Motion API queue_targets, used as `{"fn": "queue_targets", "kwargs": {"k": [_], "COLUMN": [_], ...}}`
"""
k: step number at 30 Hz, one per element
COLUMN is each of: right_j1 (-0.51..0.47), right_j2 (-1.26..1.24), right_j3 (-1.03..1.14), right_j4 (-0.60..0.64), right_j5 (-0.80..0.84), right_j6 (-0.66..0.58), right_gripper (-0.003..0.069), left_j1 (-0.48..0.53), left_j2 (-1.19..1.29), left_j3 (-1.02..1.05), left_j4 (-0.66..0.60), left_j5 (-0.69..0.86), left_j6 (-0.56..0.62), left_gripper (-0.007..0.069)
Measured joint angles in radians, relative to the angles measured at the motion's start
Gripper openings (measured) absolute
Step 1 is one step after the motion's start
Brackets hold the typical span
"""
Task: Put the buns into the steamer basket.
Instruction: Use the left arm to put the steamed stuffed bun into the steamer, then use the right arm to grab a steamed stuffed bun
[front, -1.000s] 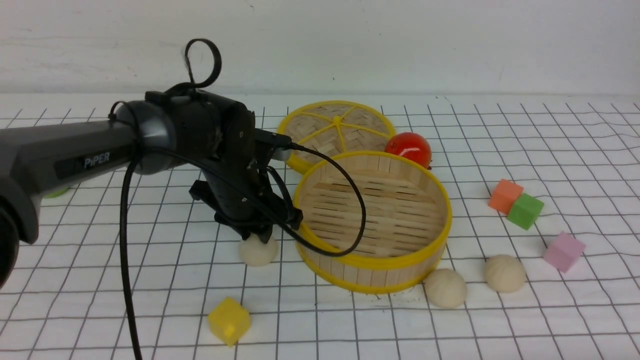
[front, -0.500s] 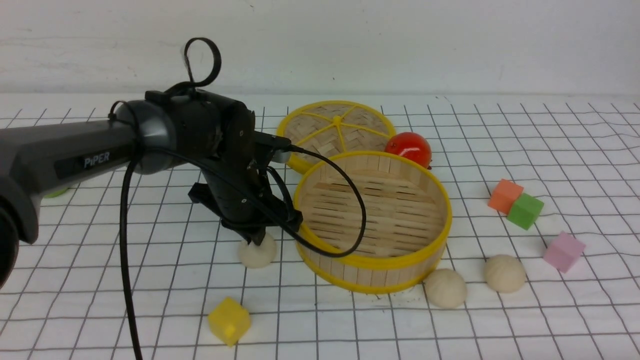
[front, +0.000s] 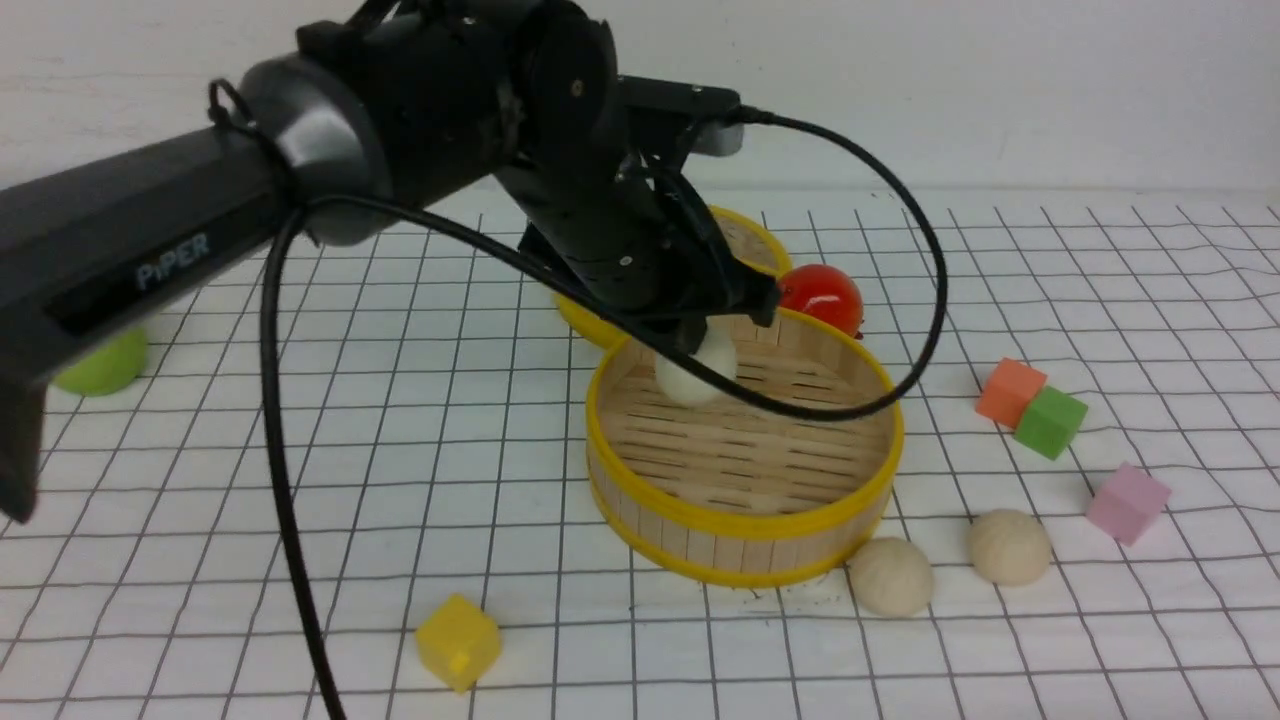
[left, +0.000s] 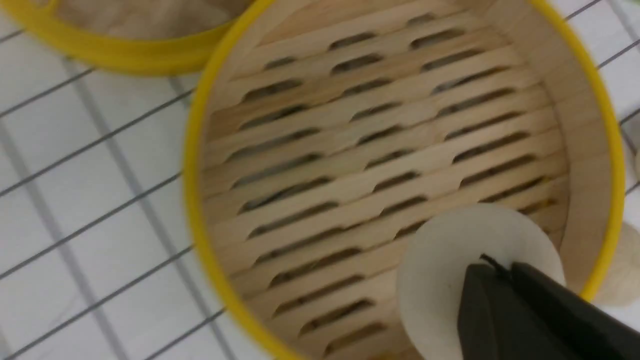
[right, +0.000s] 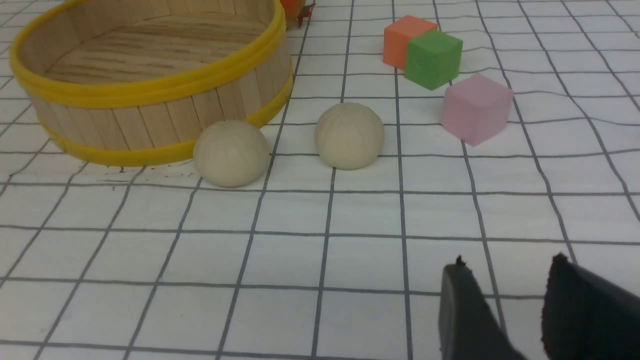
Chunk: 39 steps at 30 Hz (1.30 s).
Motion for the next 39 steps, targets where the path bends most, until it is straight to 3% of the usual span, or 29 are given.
{"fn": "queue_targets", "kwargs": {"k": [8, 12, 13, 18, 21, 23, 26, 27, 28, 29, 30, 32, 39], "right_j1": [0.000, 0.000, 0.000, 0.000, 0.000, 0.000, 0.000, 0.000, 0.000, 0.000, 0.000, 0.000, 0.000], "right_j2": [0.000, 0.000, 0.000, 0.000, 0.000, 0.000, 0.000, 0.000, 0.000, 0.000, 0.000, 0.000, 0.000], "right_j3": [0.000, 0.000, 0.000, 0.000, 0.000, 0.000, 0.000, 0.000, 0.000, 0.000, 0.000, 0.000, 0.000], "right_j4": [0.000, 0.000, 0.000, 0.000, 0.000, 0.000, 0.000, 0.000, 0.000, 0.000, 0.000, 0.000, 0.025], "right_j5": [0.000, 0.000, 0.000, 0.000, 0.000, 0.000, 0.000, 0.000, 0.000, 0.000, 0.000, 0.000, -0.015], "right_j6": [0.000, 0.000, 0.000, 0.000, 0.000, 0.000, 0.000, 0.000, 0.000, 0.000, 0.000, 0.000, 0.014], "right_gripper": [0.0239, 0.0239, 0.0239, 0.0239, 0.0239, 0.0239, 0.0239, 0.0239, 0.0239, 0.0239, 0.0239, 0.0239, 0.0239], "left_j1": [0.001, 0.001, 0.001, 0.001, 0.001, 0.001, -0.001, -0.003, -0.010, -0.019, -0.028, -0.035, -0.050], "left_j2": [0.191, 0.203, 0.198, 0.147, 0.068, 0.019, -0.157, -0.168, -0.247, -0.319, -0.405, -0.469, -0.989], "left_j3": [-0.021, -0.030, -0.032, -0.031, -0.030, -0.029, -0.011, -0.008, 0.023, 0.063, 0.114, 0.167, 0.743], "left_j4": [0.057, 0.076, 0.075, 0.034, 0.026, 0.026, 0.023, 0.023, 0.023, 0.023, 0.019, 0.014, -0.022], "left_j5": [-0.029, -0.042, -0.034, 0.038, 0.075, 0.092, 0.131, 0.131, 0.129, 0.117, 0.096, 0.069, -0.250], "left_j6": [0.005, 0.008, 0.007, -0.014, -0.022, -0.028, -0.037, -0.037, -0.036, -0.029, -0.024, -0.022, -0.021], "left_gripper": [0.0027, 0.0132, 0.0217, 0.0444, 0.0474, 0.0454, 0.0237, 0.0202, 0.0082, 0.0014, -0.0013, -0.0013, -0.0013]}}
